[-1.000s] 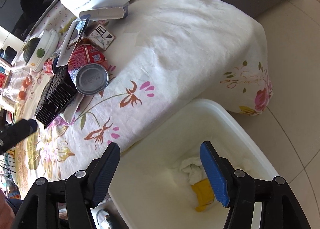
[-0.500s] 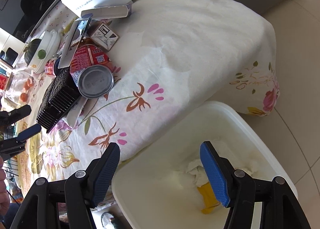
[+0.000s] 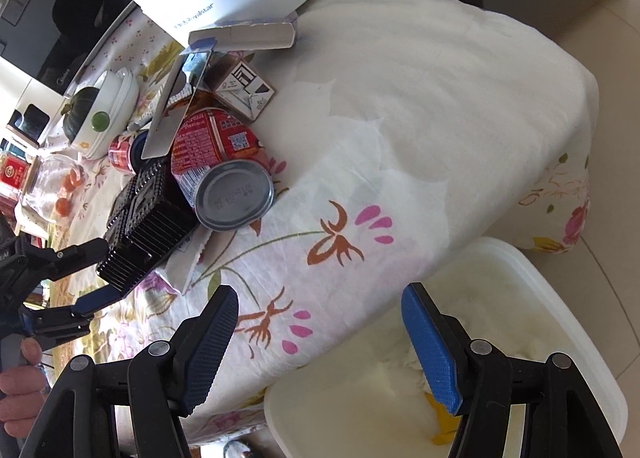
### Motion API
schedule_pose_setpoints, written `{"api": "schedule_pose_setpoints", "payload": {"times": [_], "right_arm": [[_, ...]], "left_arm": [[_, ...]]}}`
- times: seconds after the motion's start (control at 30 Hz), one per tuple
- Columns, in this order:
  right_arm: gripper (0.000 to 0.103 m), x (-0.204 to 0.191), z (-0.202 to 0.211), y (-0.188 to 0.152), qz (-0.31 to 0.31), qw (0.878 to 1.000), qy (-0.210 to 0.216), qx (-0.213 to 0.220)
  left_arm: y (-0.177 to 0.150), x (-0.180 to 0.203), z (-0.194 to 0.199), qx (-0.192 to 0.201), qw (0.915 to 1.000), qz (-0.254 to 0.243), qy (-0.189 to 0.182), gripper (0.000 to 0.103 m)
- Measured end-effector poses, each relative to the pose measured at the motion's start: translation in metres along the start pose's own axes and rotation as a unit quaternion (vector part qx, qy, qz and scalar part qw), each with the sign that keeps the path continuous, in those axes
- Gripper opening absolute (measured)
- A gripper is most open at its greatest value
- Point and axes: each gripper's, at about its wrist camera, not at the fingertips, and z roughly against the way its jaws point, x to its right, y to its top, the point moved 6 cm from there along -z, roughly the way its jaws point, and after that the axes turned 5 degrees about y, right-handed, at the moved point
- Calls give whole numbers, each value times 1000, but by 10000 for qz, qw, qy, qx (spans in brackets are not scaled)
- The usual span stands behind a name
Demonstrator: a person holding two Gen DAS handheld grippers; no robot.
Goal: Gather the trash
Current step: 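Grasp the red can with the right gripper while the left grasps the black tray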
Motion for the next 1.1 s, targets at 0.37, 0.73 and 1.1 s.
{"api": "schedule_pose_setpoints", "payload": {"times": [0.37,0.73,1.1], "right_arm": [[73,-24,-21,29,-21,9995,246,186],[80,-43,-59,51,398,9976,436,355],[60,-43,-64,51,356,9973,514,372]], "left_arm": [[9,-2,2,269,9993,217,-163,59],[7,9,12,435,9986,-280,-99,43],[3,22,24,641,9955,-689,-74,37]]}}
